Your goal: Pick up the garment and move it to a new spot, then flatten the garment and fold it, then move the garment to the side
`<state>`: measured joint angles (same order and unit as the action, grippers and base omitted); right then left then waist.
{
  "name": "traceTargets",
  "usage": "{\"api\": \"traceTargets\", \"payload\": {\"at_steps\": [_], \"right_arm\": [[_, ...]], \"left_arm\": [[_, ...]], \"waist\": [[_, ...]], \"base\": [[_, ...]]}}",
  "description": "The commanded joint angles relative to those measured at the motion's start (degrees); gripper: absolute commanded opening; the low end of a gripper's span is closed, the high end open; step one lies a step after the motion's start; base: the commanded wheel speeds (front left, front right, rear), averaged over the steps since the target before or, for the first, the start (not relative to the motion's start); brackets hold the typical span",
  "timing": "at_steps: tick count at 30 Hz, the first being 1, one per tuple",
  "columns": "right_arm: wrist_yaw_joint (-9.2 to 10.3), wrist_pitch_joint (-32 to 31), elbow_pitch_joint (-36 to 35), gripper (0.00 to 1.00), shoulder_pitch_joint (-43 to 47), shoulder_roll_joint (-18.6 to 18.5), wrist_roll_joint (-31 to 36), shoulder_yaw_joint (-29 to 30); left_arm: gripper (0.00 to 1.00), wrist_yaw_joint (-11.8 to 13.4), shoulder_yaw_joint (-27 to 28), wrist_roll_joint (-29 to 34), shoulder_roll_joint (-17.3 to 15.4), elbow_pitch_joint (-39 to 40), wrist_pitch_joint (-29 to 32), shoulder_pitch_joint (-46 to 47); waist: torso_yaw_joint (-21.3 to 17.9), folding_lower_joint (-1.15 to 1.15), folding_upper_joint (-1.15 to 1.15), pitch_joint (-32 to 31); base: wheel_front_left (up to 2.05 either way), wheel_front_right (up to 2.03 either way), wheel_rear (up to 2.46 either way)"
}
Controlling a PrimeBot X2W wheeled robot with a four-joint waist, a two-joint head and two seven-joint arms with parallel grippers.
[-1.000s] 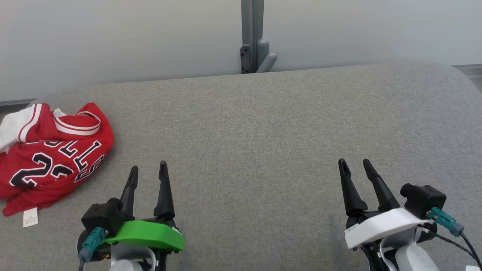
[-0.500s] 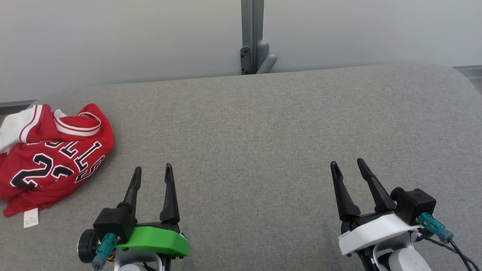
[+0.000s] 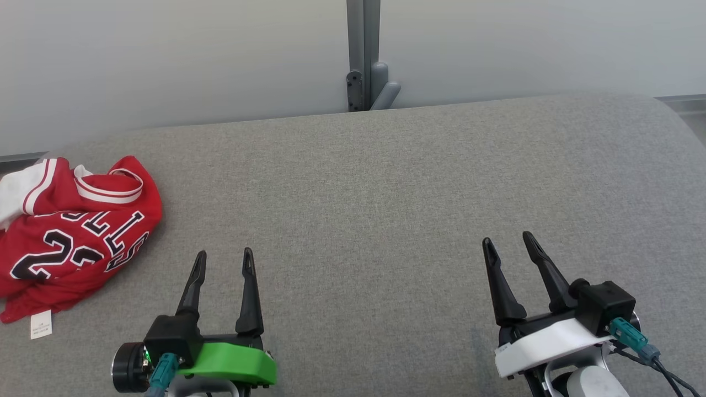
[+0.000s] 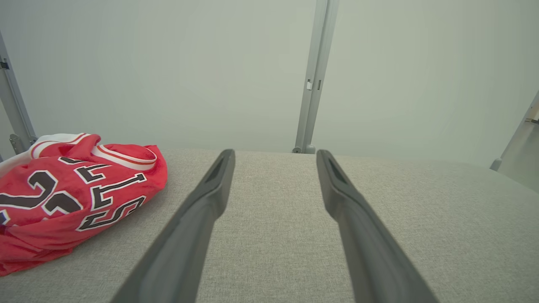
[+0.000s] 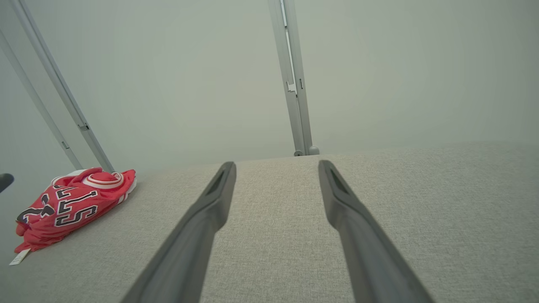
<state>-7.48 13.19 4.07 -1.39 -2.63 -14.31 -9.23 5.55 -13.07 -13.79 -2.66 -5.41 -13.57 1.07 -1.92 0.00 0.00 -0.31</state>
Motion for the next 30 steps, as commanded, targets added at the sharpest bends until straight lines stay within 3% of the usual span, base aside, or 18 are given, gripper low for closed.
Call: {"api": "traceTargets", "payload": {"at_steps": [1,16,30], "right_arm": [[-0.02,0.40,-0.08,1.00,0.48,-0.32,0.75,-0.05],[-0.02,2.19,0.25,1.00,1.31,-0.37,4.04,0.29],[-0.02,2.09,0.40,1.00,1.88,-0.37,4.48,0.24]], "left_arm": [[1.00,0.17,0.03,0.93,-0.33,0.34,-0.40,-0.63],[1.00,0.63,-0.48,5.43,-0.38,0.72,-1.79,-1.91],[1.00,1.14,-0.67,3.99,-0.37,-0.93,-1.57,-2.20]], "waist": [[-0.02,0.00,0.00,0.01],[-0.07,0.00,0.00,-0.39],[0.63,0.00,0.00,-0.62]], "base": [[0.00,0.00,0.00],[0.00,0.00,0.00],[0.00,0.00,0.00]]}}
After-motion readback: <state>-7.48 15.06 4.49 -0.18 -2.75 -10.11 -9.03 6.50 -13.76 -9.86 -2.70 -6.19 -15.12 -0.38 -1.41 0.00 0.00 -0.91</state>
